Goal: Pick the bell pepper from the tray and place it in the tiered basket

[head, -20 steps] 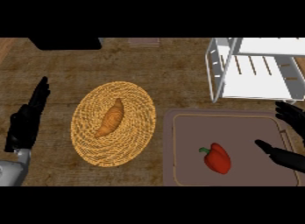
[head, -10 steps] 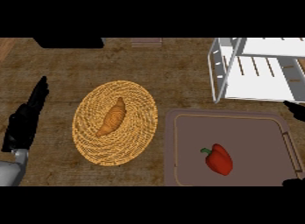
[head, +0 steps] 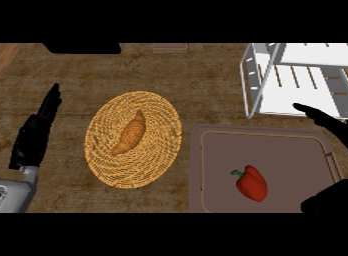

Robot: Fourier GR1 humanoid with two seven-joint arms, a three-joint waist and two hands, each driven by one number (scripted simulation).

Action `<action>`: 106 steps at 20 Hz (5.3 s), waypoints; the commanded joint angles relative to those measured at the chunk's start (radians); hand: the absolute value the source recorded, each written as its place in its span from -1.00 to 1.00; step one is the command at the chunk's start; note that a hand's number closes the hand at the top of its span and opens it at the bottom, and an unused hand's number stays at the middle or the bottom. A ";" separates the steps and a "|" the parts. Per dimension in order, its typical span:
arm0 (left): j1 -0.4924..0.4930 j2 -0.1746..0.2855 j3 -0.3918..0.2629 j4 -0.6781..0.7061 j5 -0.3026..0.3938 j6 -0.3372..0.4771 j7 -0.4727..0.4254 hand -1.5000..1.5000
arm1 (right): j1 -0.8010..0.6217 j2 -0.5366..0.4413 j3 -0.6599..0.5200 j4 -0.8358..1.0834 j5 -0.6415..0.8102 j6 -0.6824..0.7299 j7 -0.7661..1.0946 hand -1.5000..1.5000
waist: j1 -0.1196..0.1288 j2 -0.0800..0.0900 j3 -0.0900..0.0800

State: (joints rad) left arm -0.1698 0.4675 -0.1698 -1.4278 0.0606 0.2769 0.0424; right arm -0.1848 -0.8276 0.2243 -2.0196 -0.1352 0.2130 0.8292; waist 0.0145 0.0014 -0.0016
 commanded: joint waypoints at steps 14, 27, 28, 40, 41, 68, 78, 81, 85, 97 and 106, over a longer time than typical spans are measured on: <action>-0.006 -0.067 0.067 0.065 -0.054 -0.045 -0.020 0.00 | -0.042 0.157 0.182 0.003 0.130 0.096 0.279 -1.00 | -0.023 -0.003 0.001; 0.000 -0.095 0.104 -0.018 -0.115 -0.062 0.037 0.00 | 0.008 0.223 0.246 -0.040 0.368 0.134 0.277 -1.00 | -0.018 -0.003 0.001; -0.008 -0.092 0.098 -0.016 -0.118 -0.079 0.052 0.00 | -0.121 0.260 0.213 0.095 0.339 0.180 0.259 -1.00 | -0.009 -0.001 0.001; -0.003 -0.132 0.148 -0.001 -0.159 -0.109 0.026 0.00 | 0.038 0.373 0.271 0.087 0.519 0.174 0.224 -1.00 | -0.016 -0.002 0.001; 0.010 -0.117 0.180 0.064 -0.132 -0.135 -0.054 0.00 | 0.037 0.359 0.258 0.105 0.514 0.175 0.218 -1.00 | -0.016 -0.001 0.001; -0.044 -0.184 0.235 0.026 -0.216 -0.176 0.044 0.00 | 0.035 0.479 0.307 0.369 0.703 0.355 -0.083 1.00 | -0.015 0.000 0.002; 0.045 -0.205 0.221 -0.103 -0.247 -0.182 0.075 0.00 | 0.158 0.583 0.203 0.198 0.674 0.293 -0.026 1.00 | -0.019 -0.004 0.002; 0.026 -0.185 0.242 -0.065 -0.228 -0.211 0.035 0.00 | -0.088 0.809 0.292 0.469 0.854 0.122 0.026 1.00 | 0.006 0.001 0.002; 0.064 -0.227 0.204 -0.064 -0.247 -0.194 -0.017 0.00 | -0.297 0.823 0.359 0.623 0.850 -0.082 0.105 1.00 | 0.034 0.005 0.002; 0.036 -0.170 0.262 -0.070 -0.213 -0.235 0.047 0.00 | -0.573 0.825 0.250 0.469 1.081 -0.423 0.200 1.00 | -0.005 -0.008 0.001; 0.037 -0.211 0.258 -0.003 -0.233 -0.209 -0.017 0.00 | -0.779 0.692 0.097 0.434 1.151 -0.154 0.262 1.00 | -0.020 -0.004 0.000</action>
State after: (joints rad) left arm -0.1367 0.2590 0.0704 -1.4806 -0.1803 0.0695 0.0730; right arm -0.8820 -0.0884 0.3693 -1.5616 0.9873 -0.0739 1.0204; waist 0.0013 -0.0036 -0.0005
